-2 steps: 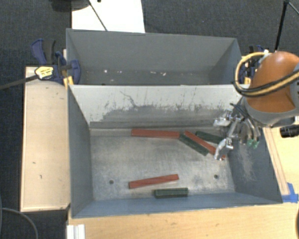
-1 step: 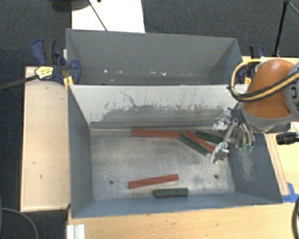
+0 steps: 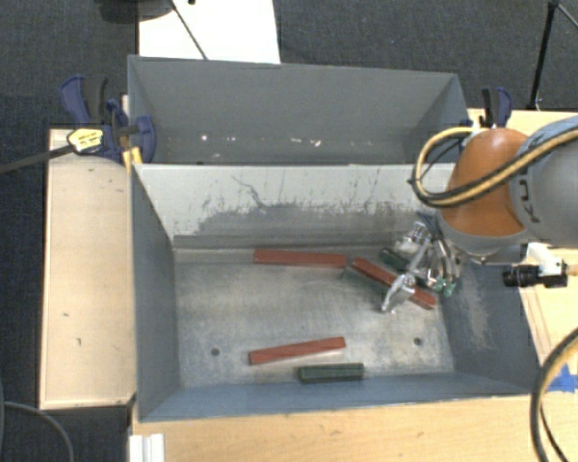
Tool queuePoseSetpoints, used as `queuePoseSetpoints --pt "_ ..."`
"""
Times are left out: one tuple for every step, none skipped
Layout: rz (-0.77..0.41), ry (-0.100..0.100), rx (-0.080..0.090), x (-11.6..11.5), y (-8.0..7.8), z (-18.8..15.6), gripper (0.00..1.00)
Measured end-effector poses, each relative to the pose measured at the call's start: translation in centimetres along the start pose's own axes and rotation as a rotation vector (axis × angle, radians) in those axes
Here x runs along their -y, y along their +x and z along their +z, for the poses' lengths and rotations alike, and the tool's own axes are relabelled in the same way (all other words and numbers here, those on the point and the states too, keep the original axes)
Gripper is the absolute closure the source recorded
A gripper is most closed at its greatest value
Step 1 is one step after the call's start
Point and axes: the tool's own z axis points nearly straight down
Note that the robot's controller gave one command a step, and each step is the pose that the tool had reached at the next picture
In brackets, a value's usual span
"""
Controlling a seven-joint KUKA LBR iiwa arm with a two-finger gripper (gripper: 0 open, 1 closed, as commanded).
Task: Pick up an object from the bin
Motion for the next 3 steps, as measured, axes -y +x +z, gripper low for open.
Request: queuePoseSetpoints --pt "0.002 0.001 -0.007 2.76 2.16 -0.09 1.00" --pt "0.002 0.001 -0.007 2.76 2.16 -0.09 1.00" --pt "0.001 0.003 -0.013 2.78 2.28 -0.40 1.00"
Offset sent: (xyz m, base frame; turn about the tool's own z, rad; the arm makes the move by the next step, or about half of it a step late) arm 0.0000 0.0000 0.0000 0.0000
